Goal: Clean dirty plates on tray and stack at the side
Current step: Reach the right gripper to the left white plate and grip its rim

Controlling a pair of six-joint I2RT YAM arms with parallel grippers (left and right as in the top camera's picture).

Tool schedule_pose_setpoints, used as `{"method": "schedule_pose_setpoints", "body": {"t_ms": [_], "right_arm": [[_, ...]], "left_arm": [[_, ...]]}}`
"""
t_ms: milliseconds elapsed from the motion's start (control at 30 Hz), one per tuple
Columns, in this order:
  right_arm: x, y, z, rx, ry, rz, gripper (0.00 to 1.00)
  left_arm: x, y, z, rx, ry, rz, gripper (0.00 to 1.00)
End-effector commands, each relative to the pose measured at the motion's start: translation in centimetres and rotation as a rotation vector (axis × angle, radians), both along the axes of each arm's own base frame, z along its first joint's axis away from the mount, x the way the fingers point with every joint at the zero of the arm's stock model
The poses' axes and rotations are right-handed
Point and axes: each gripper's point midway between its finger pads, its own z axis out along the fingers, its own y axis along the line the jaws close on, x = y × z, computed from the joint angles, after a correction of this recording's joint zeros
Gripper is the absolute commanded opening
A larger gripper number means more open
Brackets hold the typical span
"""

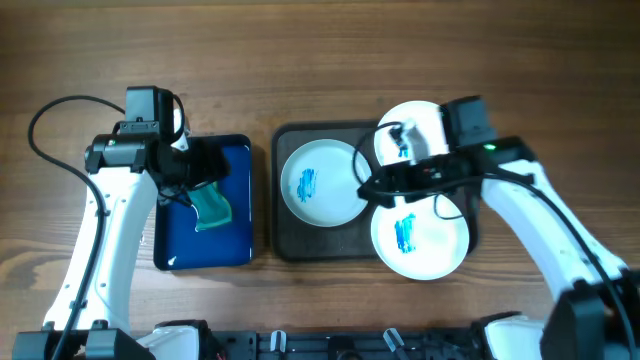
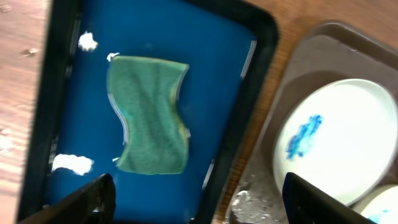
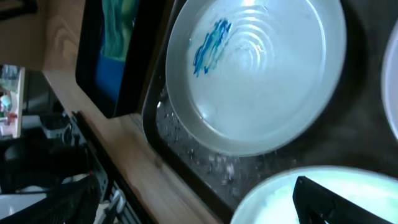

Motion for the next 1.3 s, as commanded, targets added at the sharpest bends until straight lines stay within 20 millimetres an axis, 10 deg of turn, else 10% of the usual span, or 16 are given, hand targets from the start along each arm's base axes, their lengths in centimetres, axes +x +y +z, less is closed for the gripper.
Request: {"method": "schedule_pose_setpoints", "body": {"t_ms": [0,67,400,500,1267], "right_arm": [[0.8,0.7,-1.2,0.006,0.104,-0.068,1.0],[1.6,0.5,-2.2,-0.023,0.139,-0.131,1.0],[3.5,-1.7,-4.8,-0.181,0.094,-0.224,1.0],[3.3,-2.6,-5.8,-0.233,0.1,-0.258,1.0],[2.5,0.8,-9.9,-0.196,0.15,-0.349,0.68]], "left_arm": [[-0.5,2.1,0.1,0.126,0.024,0.016,0.76],[-0.9,2.1,0.0,0.128,0.041,0.015,1.0],[-0.8,1.1,0.0,0.072,0.035,0.001,1.0],[-0.9,1.1,-0.1,0.072,0.037,0.002,0.74],[-0.5,1.1,-2.3,0.072,0.083,-0.001,0.56]]}}
